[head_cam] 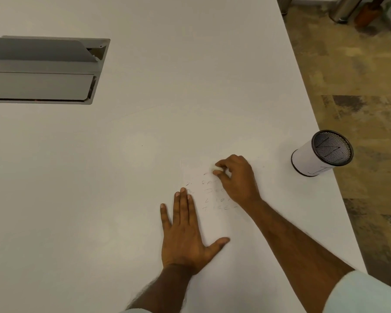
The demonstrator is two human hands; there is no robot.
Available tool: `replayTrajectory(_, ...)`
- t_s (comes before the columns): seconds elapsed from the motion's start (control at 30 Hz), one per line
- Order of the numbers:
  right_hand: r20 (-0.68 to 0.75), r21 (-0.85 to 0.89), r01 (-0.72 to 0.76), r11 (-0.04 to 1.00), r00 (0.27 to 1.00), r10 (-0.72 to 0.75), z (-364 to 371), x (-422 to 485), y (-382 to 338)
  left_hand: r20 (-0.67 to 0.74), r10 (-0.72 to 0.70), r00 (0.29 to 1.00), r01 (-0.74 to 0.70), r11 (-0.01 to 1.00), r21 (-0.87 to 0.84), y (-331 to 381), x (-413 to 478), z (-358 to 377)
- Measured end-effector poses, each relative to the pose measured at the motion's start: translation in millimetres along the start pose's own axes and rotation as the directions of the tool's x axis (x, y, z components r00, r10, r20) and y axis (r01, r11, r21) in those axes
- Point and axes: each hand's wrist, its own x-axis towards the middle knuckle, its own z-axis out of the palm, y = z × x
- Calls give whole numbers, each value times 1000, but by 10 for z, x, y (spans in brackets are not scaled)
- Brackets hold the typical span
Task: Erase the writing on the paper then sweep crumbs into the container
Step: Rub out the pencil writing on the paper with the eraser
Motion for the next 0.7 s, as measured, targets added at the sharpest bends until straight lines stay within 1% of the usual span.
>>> replayTrajectory(0.1,-36,-77,-7,997,999,4,50,209,-16,3,1,1000,-1,1000,-1,5,4,-4)
replayTrajectory(0.2,-46,4,-95,996,994,95,15,341,6,-4,-3,1000,3,1000,-4,6,7,0)
replayTrajectory(0.27,-48,64,-114,991,992,117,-44,268,26,-5,3,1000,-3,1000,-3,8,7,0)
replayTrajectory(0.33,-24,57,-94,994,995,96,-79,119,59,-12,7,1000,-7,1000,-5,5,4,2)
replayTrajectory(0.4,6,14,-55,998,998,55,-75,3,80,-9,7,1000,-7,1000,-5,4,1,-4)
replayTrajectory(0.5,-23,-57,-5,998,1000,3,-38,109,75,-11,5,1000,-6,1000,-8,3,2,0)
replayTrajectory(0.57,-41,-92,-31,995,999,28,-23,247,66,-14,7,1000,-7,1000,-10,4,-1,0)
replayTrajectory(0.63,-53,-54,-98,994,994,95,-23,313,60,-20,9,1000,-9,1000,-10,1,-2,10)
replayTrajectory(0.7,-39,35,-116,993,992,118,-33,254,30,-11,8,1000,-8,1000,-13,3,-1,6)
